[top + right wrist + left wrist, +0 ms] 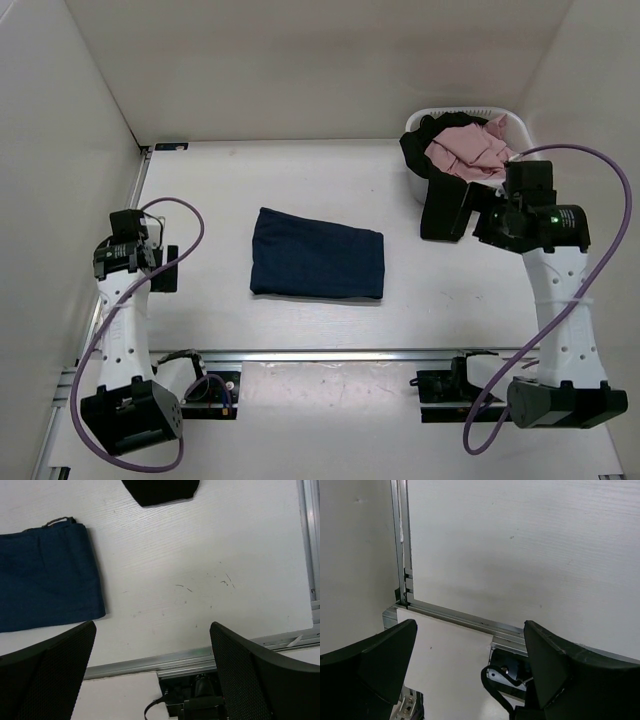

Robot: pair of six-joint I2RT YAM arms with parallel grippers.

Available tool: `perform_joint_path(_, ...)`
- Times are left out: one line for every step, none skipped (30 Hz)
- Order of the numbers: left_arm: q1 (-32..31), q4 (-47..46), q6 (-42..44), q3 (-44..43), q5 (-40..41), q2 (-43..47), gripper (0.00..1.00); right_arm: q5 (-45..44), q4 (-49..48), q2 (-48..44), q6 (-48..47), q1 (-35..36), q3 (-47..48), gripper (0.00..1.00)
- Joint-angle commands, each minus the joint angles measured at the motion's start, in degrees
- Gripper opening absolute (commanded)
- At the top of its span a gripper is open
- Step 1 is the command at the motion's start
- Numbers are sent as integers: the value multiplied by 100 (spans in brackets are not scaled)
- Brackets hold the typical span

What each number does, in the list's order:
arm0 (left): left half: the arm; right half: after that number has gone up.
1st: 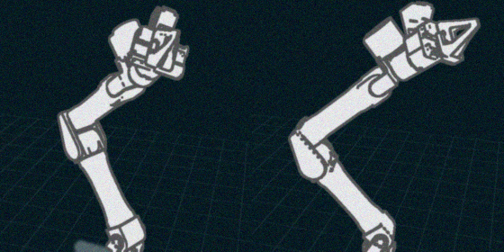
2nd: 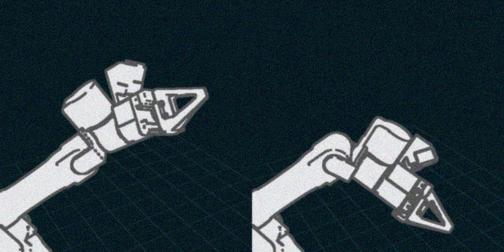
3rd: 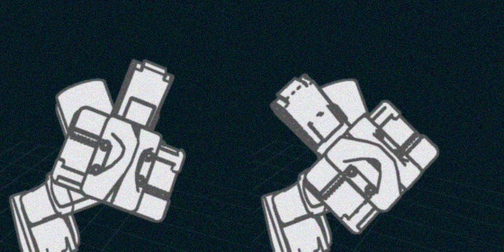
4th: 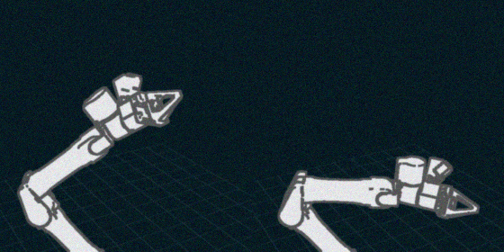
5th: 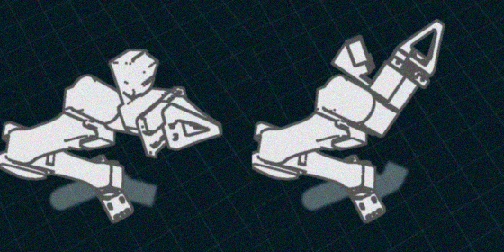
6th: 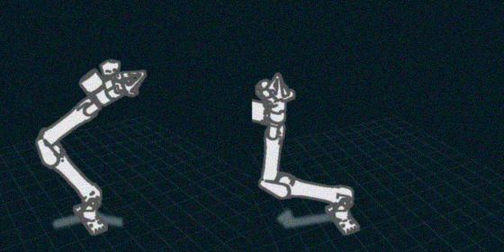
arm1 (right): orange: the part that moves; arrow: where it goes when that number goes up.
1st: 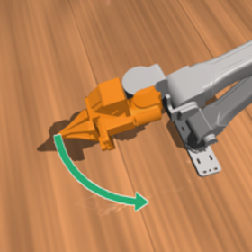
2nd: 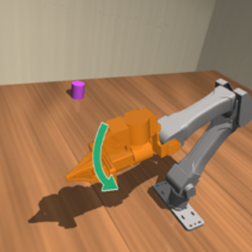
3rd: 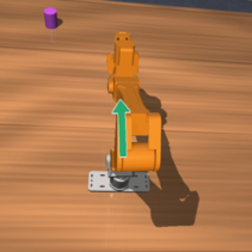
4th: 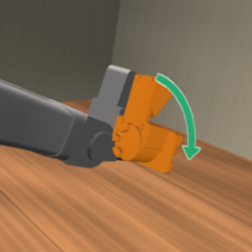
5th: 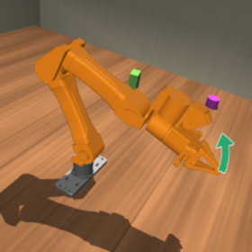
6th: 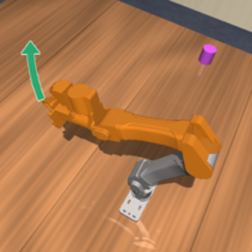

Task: Fold and stack the trousers
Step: Fold the trousers

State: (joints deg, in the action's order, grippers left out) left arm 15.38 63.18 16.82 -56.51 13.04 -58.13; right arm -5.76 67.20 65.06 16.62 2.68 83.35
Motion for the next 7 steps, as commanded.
perform_joint_path(27,115,-91,-158,-12,188,100,-180,13,-300,-124,-22,-21,99)
perform_joint_path(27,116,-91,-158,-12,188,100,-241,13,-301,-124,-22,-21,99)
perform_joint_path(79,116,-91,-158,-12,240,100,-241,13,-353,-124,-22,-21,99)
perform_joint_path(80,116,-91,-158,-12,241,100,-241,13,-353,-185,-22,-21,99)
perform_joint_path(80,116,-91,-158,-12,241,100,-241,13,-353,-238,-22,-21,99)
perform_joint_path(80,116,-91,-158,-12,241,100,-241,13,-423,-238,-22,-21,99)
perform_joint_path(80,116,-91,-158,-64,241,100,-363,13,-424,-238,-22,-73,99)
